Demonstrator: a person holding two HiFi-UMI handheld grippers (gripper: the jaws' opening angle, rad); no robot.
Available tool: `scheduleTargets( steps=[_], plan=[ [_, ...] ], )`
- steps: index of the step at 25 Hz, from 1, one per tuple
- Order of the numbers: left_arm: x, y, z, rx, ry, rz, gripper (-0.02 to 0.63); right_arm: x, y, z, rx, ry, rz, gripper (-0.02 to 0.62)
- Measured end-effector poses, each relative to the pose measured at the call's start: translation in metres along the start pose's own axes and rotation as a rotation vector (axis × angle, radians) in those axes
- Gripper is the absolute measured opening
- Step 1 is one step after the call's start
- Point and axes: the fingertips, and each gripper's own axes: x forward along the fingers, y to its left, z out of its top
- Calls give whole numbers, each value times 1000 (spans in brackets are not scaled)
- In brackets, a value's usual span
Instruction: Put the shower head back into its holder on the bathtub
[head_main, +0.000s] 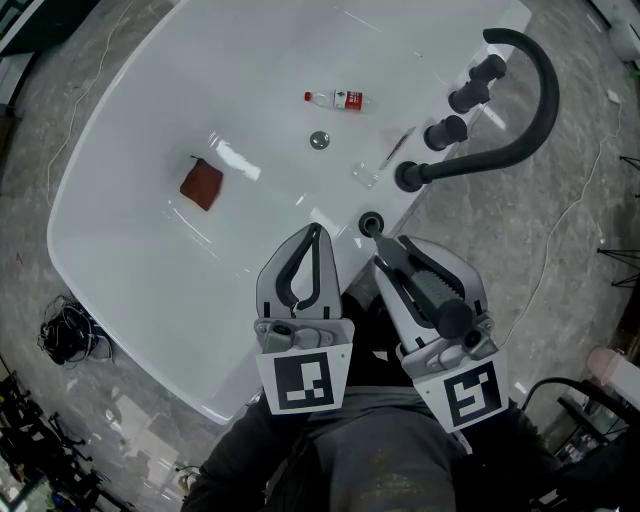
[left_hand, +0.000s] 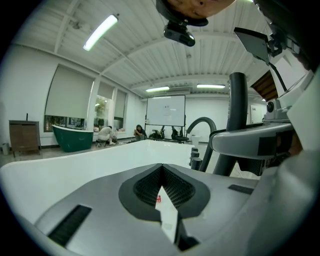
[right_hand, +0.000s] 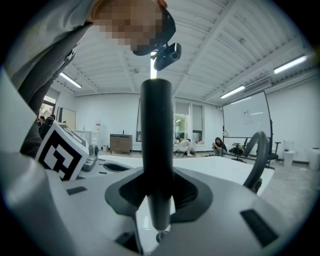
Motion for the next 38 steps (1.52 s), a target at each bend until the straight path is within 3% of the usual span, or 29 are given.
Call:
scheduleTargets(
  steps=[38],
  plan=[
    [30, 9, -41, 2, 35, 1, 2, 28, -11, -55, 37, 34, 6, 121]
  ],
)
